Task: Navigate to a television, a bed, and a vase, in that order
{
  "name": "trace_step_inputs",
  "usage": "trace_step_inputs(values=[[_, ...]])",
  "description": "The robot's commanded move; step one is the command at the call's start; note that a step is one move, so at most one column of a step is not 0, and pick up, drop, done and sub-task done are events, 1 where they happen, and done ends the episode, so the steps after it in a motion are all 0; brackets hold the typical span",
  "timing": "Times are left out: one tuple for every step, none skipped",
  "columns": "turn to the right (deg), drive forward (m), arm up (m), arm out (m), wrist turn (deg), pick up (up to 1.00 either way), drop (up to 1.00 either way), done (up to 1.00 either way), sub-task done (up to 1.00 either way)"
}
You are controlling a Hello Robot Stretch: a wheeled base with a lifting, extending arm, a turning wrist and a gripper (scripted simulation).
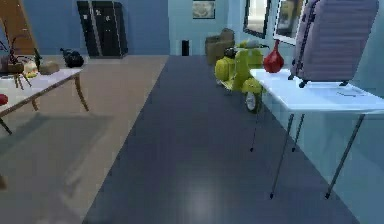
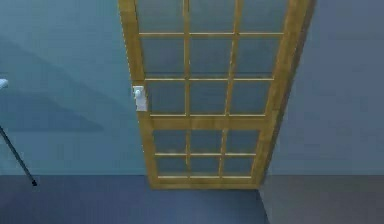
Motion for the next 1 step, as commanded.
trace_step_inputs(values=[[0.0,0.50,0.00,0.00,0.0,0.00,0.00,0.00,0.00]])
